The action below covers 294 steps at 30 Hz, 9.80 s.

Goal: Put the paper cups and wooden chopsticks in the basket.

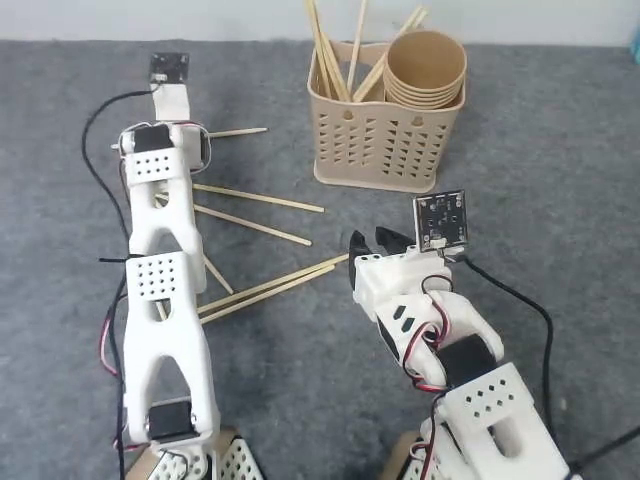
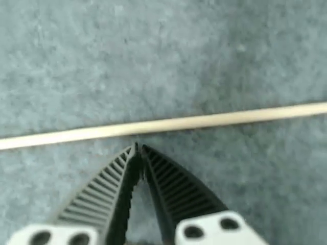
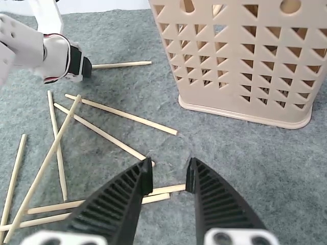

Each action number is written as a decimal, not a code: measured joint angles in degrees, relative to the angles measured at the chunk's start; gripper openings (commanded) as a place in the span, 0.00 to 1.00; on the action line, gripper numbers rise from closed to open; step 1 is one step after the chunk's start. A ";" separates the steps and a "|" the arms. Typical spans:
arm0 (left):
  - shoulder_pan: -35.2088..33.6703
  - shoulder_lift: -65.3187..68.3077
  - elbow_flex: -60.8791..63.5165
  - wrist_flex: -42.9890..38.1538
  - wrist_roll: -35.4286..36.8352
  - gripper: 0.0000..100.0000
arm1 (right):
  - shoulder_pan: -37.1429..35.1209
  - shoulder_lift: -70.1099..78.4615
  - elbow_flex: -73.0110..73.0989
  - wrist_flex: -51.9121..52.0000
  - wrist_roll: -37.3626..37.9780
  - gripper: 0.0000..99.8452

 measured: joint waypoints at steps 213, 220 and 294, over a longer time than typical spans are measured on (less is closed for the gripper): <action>-56.62 -86.24 109.01 -19.08 -15.03 0.14 | -3.87 88.62 -165.80 68.13 15.65 0.01; -56.62 -86.24 109.01 -19.25 -15.03 0.14 | 3.34 78.07 -165.01 68.13 15.65 0.01; -16.18 -111.65 135.47 -15.91 20.92 0.23 | 5.89 54.24 -23.74 -84.57 19.52 0.11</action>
